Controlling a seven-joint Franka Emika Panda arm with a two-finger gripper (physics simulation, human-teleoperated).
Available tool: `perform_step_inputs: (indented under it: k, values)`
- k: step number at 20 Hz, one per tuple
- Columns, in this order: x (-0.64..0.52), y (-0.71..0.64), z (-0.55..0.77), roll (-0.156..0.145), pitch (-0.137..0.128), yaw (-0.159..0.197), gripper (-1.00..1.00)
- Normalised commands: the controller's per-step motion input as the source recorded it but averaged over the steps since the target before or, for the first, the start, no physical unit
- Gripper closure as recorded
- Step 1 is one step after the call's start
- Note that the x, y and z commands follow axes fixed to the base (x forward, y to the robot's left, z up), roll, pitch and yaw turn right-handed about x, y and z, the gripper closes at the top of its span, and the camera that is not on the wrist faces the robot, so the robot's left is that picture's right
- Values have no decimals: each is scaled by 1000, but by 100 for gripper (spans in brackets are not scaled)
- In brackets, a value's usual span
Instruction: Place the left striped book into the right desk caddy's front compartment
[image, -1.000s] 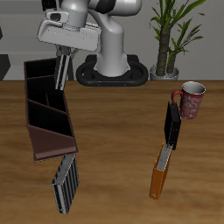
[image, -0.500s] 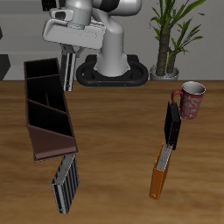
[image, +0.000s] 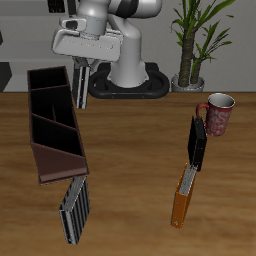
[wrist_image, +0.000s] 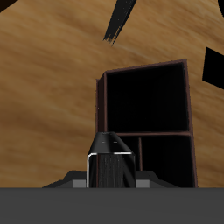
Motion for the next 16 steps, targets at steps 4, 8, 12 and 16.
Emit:
perform_step_inputs:
  k: [4, 8, 12, 16]
  values:
    - [-29, -15, 1, -7, 0, -7, 100]
    - [-37, -103, 48, -24, -1, -14, 100]
    - [-82, -103, 49, -24, -11, -2, 100]
    - [1, -142, -40, -29, 7, -10, 100]
